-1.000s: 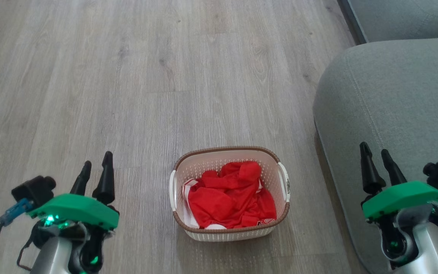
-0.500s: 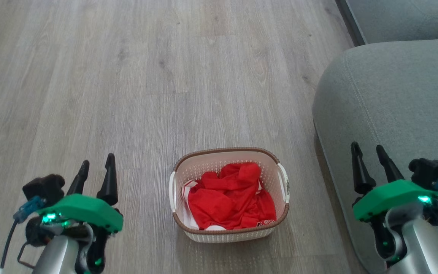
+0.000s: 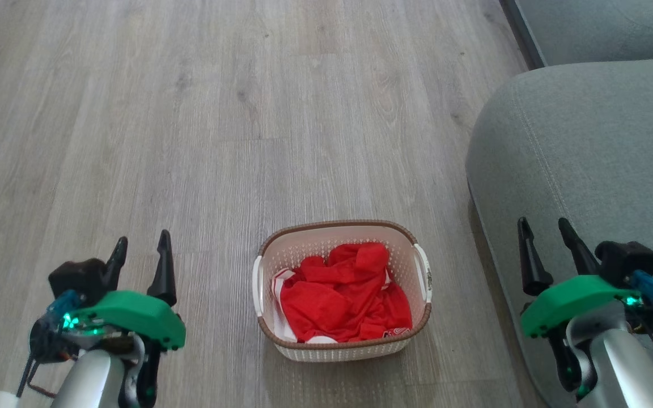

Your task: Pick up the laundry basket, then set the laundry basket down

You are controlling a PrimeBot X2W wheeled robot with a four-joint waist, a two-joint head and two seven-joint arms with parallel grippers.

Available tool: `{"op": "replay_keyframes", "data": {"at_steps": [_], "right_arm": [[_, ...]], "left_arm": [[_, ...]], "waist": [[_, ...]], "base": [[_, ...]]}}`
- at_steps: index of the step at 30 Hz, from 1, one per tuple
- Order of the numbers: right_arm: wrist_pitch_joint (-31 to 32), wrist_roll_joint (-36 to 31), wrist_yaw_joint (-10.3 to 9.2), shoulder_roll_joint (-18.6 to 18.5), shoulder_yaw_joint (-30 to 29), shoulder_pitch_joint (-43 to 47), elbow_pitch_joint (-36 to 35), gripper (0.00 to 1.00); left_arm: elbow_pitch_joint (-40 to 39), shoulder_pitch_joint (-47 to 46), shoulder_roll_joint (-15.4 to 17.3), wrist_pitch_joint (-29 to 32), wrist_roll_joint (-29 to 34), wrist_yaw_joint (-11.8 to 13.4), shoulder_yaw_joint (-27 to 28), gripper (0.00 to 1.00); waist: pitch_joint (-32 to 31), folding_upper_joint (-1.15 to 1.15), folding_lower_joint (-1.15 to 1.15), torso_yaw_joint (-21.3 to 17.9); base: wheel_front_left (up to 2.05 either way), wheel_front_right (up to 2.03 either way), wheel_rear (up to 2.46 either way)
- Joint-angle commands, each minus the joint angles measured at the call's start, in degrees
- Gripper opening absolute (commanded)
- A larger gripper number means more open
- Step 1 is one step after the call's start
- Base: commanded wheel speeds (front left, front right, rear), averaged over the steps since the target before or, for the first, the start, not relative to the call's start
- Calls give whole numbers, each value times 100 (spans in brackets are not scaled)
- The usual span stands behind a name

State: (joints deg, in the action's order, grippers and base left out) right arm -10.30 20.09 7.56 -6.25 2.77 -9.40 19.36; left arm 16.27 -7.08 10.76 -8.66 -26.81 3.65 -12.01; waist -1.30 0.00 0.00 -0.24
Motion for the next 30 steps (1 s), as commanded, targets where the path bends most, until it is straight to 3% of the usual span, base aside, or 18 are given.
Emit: {"op": "replay_keyframes", "data": {"at_steps": [1,20,30], "right_arm": [[-130,-206,-6,-132,92,-355,-163,100],[-450,-1197,-7,-140,172,-448,17,100],[-470,-1105,-8,-125,172,-429,73,100]], "left_arm": [[-169,-389,189,-96,198,62,138,100],[-268,-398,279,-281,1006,305,-22,100],[-248,-406,262,-254,953,341,-39,100]], "waist": [[-2,0,0,9],[12,0,0,5],[38,0,0,1]], "base": [[0,0,0],[0,0,0],[0,0,0]]}}
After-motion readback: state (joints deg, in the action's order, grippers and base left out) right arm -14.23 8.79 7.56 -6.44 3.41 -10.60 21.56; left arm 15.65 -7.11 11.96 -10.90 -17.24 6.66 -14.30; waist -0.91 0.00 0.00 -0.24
